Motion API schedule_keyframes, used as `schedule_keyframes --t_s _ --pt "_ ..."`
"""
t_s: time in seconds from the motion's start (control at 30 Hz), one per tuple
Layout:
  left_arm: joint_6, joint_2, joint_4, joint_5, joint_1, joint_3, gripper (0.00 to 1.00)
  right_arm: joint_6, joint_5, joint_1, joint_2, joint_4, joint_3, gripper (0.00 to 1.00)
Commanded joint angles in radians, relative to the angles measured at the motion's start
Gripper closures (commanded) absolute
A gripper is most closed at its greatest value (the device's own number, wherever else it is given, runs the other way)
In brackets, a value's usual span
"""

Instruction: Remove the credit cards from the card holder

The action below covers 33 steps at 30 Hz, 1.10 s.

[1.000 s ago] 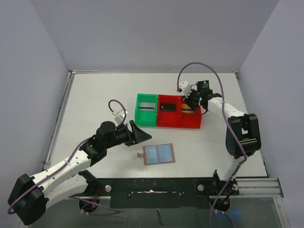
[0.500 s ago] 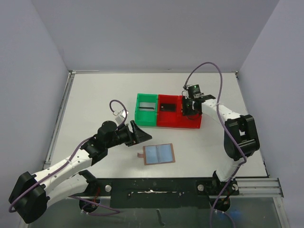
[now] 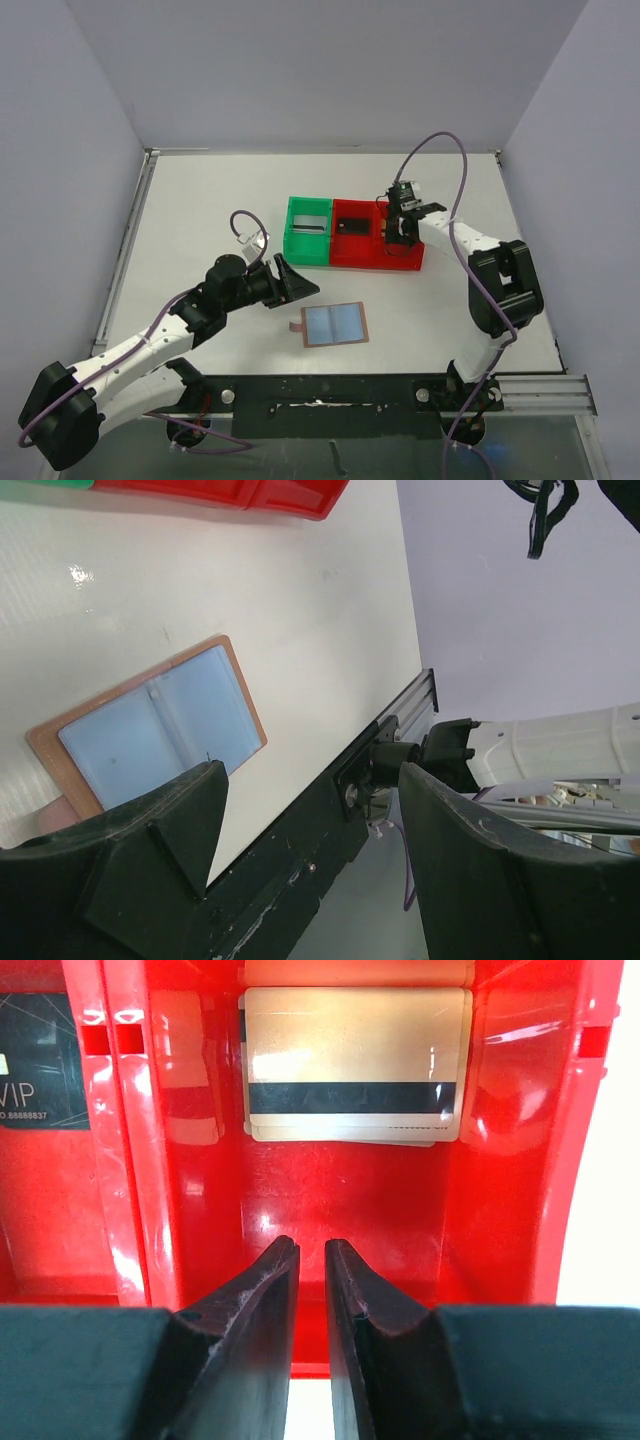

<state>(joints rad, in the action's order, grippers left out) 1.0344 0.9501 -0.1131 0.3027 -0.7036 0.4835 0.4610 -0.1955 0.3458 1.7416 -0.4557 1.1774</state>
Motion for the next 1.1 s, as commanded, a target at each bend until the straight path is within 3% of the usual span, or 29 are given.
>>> schedule_keyframes --t_s 0.0,1.07 --pt "-0.016 -0.005 -0.030 -0.003 0.008 0.035 0.33 0.035 -0.009 -0.013 0.035 0.048 0.023 0.81" --pt "-0.010 -0.002 -0.043 0.006 0.009 0.024 0.33 0.069 -0.078 -0.019 0.161 0.245 0.036 0.77"
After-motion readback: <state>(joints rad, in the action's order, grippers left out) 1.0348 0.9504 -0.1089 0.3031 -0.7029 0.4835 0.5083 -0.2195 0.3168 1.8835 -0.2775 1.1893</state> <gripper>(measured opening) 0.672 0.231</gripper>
